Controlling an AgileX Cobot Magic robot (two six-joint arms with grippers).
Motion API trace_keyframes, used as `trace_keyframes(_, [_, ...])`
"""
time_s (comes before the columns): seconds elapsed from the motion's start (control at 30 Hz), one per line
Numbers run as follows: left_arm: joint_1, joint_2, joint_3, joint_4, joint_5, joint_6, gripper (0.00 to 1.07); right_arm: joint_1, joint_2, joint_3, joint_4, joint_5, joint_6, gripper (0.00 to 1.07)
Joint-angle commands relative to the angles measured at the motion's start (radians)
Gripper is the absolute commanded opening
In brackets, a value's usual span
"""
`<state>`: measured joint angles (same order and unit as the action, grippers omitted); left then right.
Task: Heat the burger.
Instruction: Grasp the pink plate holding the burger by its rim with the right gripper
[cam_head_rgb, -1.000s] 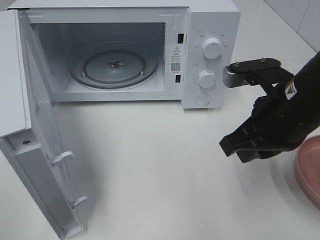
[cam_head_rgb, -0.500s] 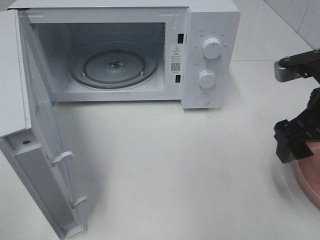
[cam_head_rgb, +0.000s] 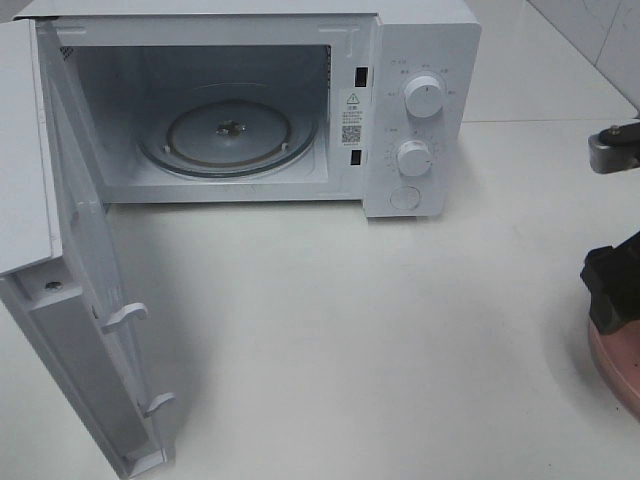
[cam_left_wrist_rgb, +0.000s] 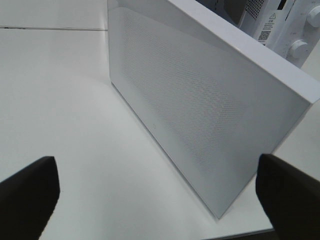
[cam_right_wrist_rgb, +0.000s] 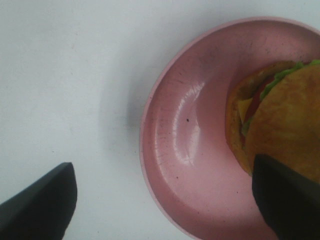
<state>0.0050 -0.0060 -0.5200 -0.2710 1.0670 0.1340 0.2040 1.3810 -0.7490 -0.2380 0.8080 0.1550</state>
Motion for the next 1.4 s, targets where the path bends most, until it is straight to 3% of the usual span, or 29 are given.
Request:
trace_keyframes(0.03, [-0.004,-0.018,0.002,-0.002,0.002,-0.001,1.00,-0.015,0.044,0.026,0.005,-0.039,-0.002,0.86])
trace_keyframes(0.8, [-0.004,-0.018,0.002,-0.002,0.002,-0.001,1.00,-0.015,0.278,0.041,0.028,-0.207,-0.001,0.82])
trace_keyframes(1.33, [-0.004,-0.018,0.002,-0.002,0.002,-0.001,1.00,-0.015,0.357,0.041,0.026,-0.271,-0.001,0.78])
trace_keyframes(1.4, [-0.004,-0.018,0.002,-0.002,0.002,-0.001,1.00,-0.015,0.358,0.041,0.015,-0.271,-0.002,0.74])
